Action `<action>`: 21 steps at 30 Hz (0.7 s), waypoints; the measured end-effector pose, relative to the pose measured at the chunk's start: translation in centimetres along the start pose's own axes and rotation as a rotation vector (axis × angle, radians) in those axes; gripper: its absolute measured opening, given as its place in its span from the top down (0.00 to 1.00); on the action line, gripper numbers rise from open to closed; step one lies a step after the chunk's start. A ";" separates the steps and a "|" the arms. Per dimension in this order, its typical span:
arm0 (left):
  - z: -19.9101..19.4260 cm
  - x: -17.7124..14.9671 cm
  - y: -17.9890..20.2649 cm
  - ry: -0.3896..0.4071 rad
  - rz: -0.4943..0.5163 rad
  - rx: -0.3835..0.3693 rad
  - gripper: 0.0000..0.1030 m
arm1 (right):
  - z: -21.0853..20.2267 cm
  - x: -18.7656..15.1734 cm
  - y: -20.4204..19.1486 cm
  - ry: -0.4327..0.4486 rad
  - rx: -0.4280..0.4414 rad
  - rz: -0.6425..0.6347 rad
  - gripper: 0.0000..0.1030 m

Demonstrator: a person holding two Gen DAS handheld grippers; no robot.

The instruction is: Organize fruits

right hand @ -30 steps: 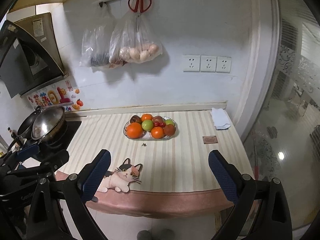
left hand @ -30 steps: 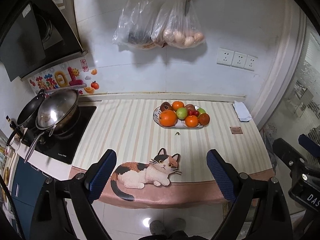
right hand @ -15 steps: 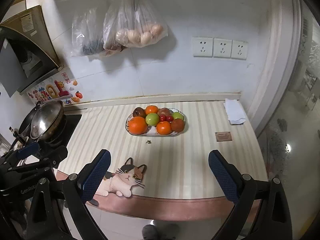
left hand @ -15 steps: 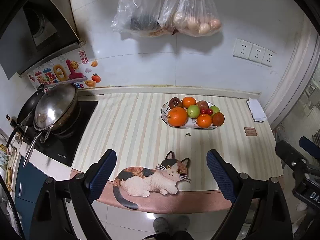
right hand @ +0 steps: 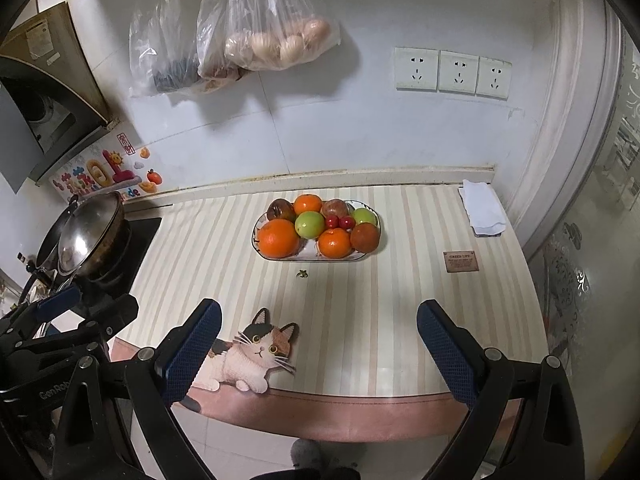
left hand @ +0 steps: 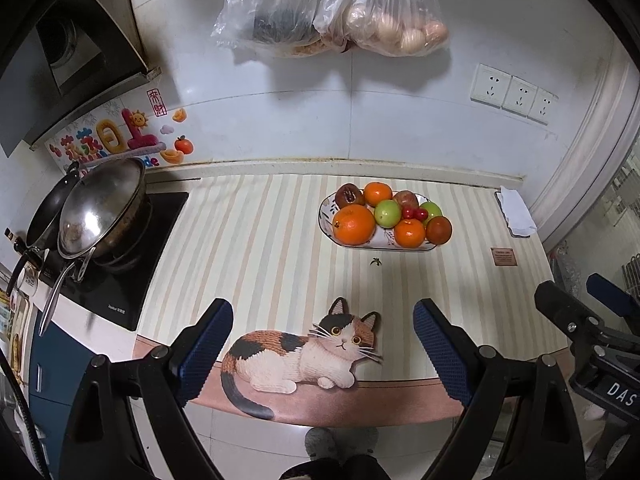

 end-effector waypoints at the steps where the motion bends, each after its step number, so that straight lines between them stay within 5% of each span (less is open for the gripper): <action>1: 0.0 0.0 0.0 0.001 0.000 -0.001 0.10 | 0.0 -0.1 -0.1 -0.002 0.000 0.000 0.03; 21: 0.0 0.7 -0.3 0.006 0.013 0.004 0.04 | 0.2 -0.1 -0.3 -0.004 -0.008 0.005 0.03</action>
Point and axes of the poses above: each gripper's, at about its wrist camera, not at the fingertips, and z roughly the way its jaws point, y to its right, x to its top, the point moved 9 cm from there along z, roughly the way its jaws point, and after that the axes turned 12 degrees about -x, right-handed, at the moved point
